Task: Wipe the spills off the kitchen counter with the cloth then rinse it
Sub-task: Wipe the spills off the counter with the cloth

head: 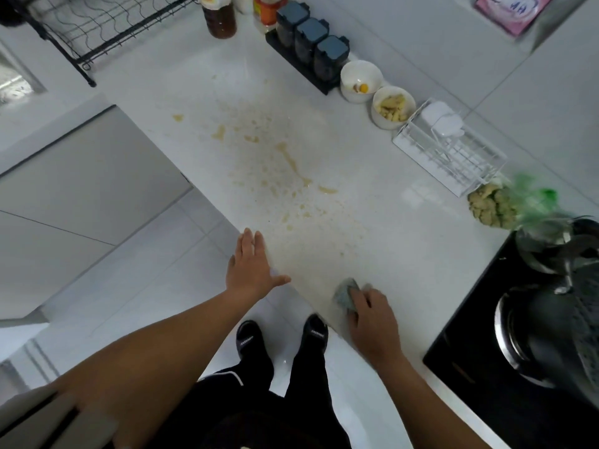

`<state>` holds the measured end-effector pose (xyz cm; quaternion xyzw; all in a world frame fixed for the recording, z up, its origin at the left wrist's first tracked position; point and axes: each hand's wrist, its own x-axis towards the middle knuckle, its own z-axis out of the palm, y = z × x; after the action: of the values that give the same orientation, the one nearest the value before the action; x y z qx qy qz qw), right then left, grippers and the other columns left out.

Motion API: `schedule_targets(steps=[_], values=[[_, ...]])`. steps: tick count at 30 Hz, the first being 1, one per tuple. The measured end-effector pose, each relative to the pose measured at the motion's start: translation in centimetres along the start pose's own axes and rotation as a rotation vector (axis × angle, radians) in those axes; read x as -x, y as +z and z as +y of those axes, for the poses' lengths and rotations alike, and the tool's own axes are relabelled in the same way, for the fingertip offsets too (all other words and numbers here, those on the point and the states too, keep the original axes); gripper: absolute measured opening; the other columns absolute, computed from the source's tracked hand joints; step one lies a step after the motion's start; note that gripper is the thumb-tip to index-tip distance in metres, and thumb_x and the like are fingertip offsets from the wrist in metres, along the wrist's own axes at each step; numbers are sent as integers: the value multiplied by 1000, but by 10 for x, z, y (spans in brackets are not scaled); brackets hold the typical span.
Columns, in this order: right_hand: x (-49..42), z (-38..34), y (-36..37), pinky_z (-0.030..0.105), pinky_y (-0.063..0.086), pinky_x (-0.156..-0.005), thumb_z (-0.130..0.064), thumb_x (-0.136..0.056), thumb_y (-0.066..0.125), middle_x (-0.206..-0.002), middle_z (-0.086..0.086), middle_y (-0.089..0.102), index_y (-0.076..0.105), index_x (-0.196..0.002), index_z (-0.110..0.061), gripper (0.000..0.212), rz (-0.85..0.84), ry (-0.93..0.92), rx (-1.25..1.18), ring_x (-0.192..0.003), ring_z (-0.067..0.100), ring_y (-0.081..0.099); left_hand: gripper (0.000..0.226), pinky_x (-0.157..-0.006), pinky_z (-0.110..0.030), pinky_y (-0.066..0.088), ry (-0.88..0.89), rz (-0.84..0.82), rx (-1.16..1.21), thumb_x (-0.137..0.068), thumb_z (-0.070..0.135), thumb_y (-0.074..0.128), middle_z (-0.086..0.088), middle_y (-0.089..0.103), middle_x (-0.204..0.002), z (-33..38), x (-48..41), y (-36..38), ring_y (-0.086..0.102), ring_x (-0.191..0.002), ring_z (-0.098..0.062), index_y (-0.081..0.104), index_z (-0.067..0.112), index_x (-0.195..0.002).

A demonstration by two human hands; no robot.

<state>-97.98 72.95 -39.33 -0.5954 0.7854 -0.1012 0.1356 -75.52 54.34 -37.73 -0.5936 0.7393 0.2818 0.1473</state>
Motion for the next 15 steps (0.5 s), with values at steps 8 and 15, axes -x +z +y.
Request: schedule_targets(steps=[8,15], values=[[10,-14,-2,34,50,-64,-20,-82,66,-96,8,56,64,-121,-16,39,-103,-236,59,-83,30,56,134,-125,-47,11,37,45,21,-73,75,68,-11,-17,-166,-29,-25,-39,-14,-154,-28,-10,8,-158],[-28,7,-12,44,55,-85,-10,-86,69,-118,18,61,63,-131,-10,45,-81,70,-72,-107,38,58,134,-124,-50,13,23,-30,-30,-75,72,69,-14,-17,-166,-49,-47,-64,-13,-154,-29,-12,5,-158]])
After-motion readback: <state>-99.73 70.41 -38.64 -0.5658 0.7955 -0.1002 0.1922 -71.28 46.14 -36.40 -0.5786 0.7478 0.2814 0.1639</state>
